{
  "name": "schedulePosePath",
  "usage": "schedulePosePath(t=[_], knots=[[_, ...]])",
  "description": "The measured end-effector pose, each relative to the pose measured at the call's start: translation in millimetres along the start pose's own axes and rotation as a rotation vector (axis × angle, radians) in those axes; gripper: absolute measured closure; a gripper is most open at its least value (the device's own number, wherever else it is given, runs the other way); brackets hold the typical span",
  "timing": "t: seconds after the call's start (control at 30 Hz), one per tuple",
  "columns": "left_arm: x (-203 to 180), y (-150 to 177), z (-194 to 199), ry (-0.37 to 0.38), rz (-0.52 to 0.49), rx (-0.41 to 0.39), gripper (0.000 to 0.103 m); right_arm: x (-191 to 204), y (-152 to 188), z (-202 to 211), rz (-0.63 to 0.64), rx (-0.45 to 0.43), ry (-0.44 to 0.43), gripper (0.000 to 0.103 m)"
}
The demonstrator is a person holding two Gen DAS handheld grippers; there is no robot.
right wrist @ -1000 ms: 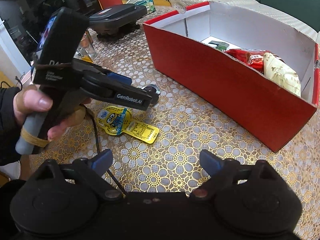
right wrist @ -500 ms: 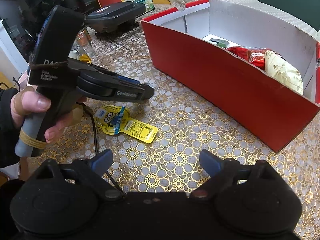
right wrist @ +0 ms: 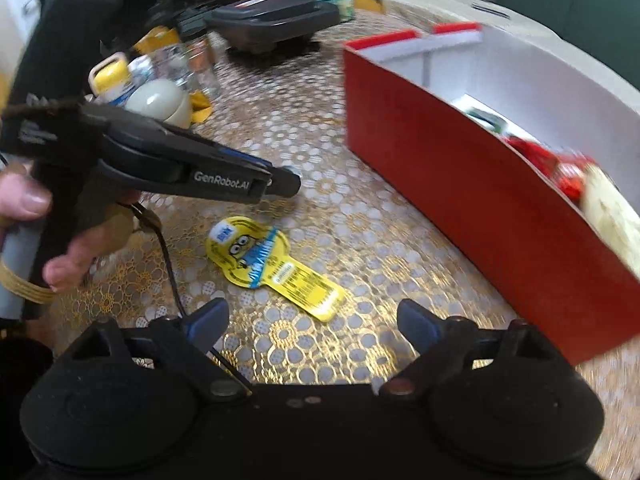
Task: Organize snacks
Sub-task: 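Grasp the yellow Minion lollipop with the right tool, then carry the dark candy and yellow lollipop over the red box with both tools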
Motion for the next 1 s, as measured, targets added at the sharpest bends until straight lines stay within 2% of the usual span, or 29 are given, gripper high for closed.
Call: schedulePosePath(t=[0.23,0.43,0.5,0.6,0.73,0.8,1.0], knots=[[26.3,16.3,22.2,-0.001,0.095,-0.005,0.079,20.2,-24.6,-27.6,0.123,0.006,-0.055,0.014],[43.0,27.8,31.4,-0.02,0.152,-0.011,0.079,38.0,-36.4,-50.2,0.194,0.071,-0.095,0.016],[45.2,29.1,32.0,-0.011,0.163,-0.008,0.079,42.1,-37.3,-55.6,0.208,0.1,-0.105,0.024],[45.8,30.0,31.6,-0.004,0.166,-0.007,0.079,45.8,-37.2,-62.0,0.231,0.13,-0.079,0.033],[46.5,31.2,30.5,0.003,0.176,-0.003,0.079,47.4,-37.0,-63.9,0.239,0.126,-0.06,0.036],[46.9,32.2,30.7,0.006,0.183,0.001,0.079,47.1,-37.8,-63.3,0.24,0.117,-0.05,0.043],[45.0,33.4,32.9,0.0,0.179,0.002,0.079,46.5,-38.1,-57.2,0.21,0.113,-0.036,0.044]])
Point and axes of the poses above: each gripper's, at about its wrist camera, not at the fingertips, and z roughly against the way its jaws point, x to its left, y to its underside, the point moved 7 cm from there along -z, roughly the way its jaws point, and after that the axes turned 2 degrees about -y, right-handed, at the moved point
